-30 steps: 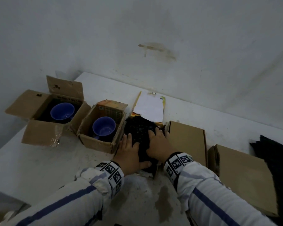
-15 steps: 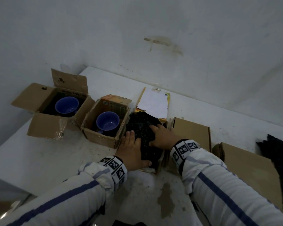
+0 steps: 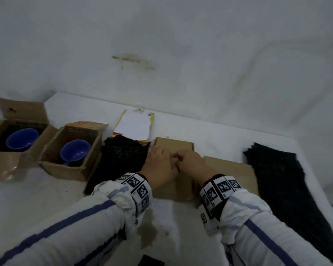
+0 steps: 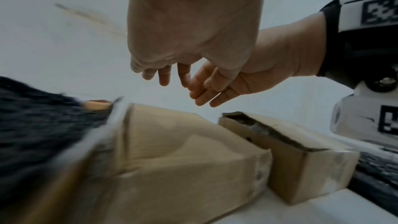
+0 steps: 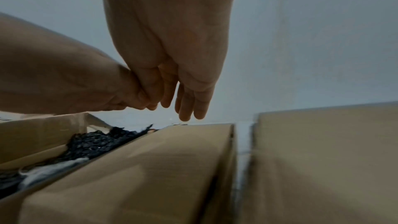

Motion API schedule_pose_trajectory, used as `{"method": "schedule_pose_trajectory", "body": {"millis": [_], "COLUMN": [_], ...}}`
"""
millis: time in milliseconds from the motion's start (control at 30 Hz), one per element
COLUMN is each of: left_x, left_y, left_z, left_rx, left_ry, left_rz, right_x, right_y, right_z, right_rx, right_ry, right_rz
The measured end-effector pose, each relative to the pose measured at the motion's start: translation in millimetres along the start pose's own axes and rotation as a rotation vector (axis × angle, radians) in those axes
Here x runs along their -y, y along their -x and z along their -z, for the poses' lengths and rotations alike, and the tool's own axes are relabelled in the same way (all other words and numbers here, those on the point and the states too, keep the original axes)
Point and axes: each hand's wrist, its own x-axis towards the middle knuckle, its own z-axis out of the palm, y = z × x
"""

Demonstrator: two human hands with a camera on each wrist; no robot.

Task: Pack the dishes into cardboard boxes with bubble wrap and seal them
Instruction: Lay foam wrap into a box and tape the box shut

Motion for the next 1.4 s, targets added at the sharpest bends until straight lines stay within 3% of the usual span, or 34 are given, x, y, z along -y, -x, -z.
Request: {"method": "schedule_pose_trajectory", "body": {"millis": [233,367,500,600,800,967,1033,1167,1267,1400], "left_x": [-117.5,-168.8,-199.5,-206.0,-204.1,-208.3,-215.7,-226.7,-218.5,-187.2], "left_y": [-34.8,-43.5,-44.2,-44.2,-43.7,-44.5,-45.3,-48.1,-51.0,-48.4], "left_z": [-60.1,-87.0,-106.0,-119.3,-123.0,-112.9,-105.0,-87.9,-74.0,-47.0], "left_rx": [0.138,0.117,0.162,0.139,0.08,0.024,0.076,0.227,0.148,0.055], "left_ry": [0.019,0.026,0.002,-0.034,0.001,0.09,0.202,0.521,0.702,0.955], "left_rz": [-0.212,-0.295,-0.359,-0.366,-0.371,-0.35,-0.321,-0.097,0.059,0.169], "right_x": [-118.5,-189.0,-244.4,-263.7,-276.8,-268.1,-256.8,-219.7,-198.8,-186.2], "right_y": [58.5,81.2,96.6,100.6,100.2,99.5,100.8,104.0,101.5,86.3], "right_z": [53.3,72.8,70.6,56.8,44.3,71.0,86.0,97.8,93.0,98.8], "right_rx": [-0.237,-0.333,-0.234,-0.104,-0.222,-0.32,-0.389,-0.442,-0.423,-0.549], "right_ry": [-0.054,-0.028,0.066,0.162,0.236,0.04,-0.039,-0.095,-0.139,-0.288], "right_rz": [-0.142,-0.292,-0.492,-0.506,-0.403,-0.403,-0.371,-0.195,-0.081,-0.231]}}
